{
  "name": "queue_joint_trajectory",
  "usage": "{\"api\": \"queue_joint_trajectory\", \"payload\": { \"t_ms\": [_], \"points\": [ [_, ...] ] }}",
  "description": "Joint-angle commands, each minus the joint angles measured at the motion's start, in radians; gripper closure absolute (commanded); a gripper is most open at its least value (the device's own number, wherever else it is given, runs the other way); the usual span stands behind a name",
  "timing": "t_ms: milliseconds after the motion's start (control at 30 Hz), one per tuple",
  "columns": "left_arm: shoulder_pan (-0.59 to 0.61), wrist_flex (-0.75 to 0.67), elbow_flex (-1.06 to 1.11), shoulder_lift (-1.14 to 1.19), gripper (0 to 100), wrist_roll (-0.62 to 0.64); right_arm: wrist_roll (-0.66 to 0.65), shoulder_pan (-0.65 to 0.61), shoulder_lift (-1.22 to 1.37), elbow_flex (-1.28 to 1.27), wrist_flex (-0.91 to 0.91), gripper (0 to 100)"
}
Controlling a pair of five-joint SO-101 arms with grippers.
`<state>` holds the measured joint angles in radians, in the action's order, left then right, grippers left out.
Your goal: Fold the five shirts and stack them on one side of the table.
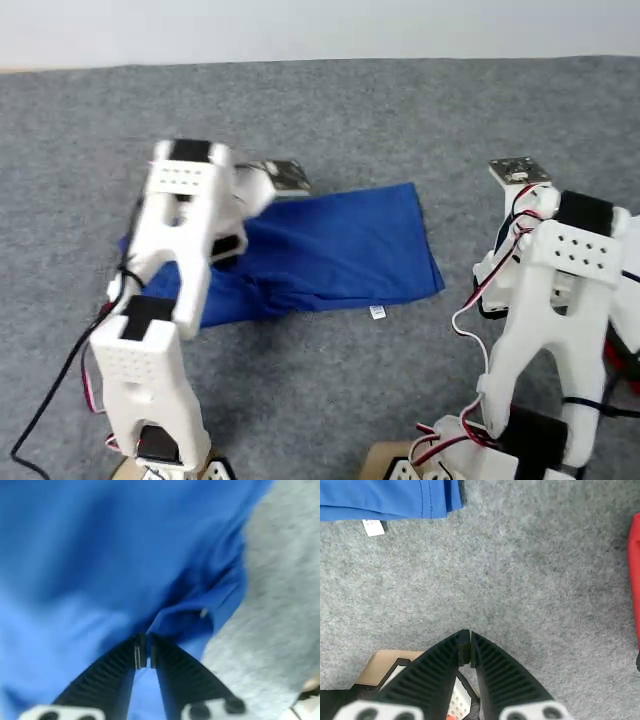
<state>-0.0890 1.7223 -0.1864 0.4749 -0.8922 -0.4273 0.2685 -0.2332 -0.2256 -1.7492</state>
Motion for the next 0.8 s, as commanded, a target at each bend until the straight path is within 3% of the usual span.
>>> {"api": "queue_joint_trajectory", "payload": {
  "t_ms": [0,400,667,767],
  "points": [
    [-0.075,0.029,0.051,-0.074,98,0.041,0.005,0.001,-0.035,0.003,0.019,98.9],
    [-0.075,0.028,0.173,-0.236,98,0.063,0.009,-0.140,-0.022,0.005,0.064,98.9],
    [-0.040,0.023,0.297,-0.321,94,0.035,0.020,-0.150,0.085,0.011,0.071,98.9],
    [-0.032,-0.051,0.355,-0.321,93,0.035,0.058,-0.150,0.097,0.011,0.093,98.9]
  ]
}}
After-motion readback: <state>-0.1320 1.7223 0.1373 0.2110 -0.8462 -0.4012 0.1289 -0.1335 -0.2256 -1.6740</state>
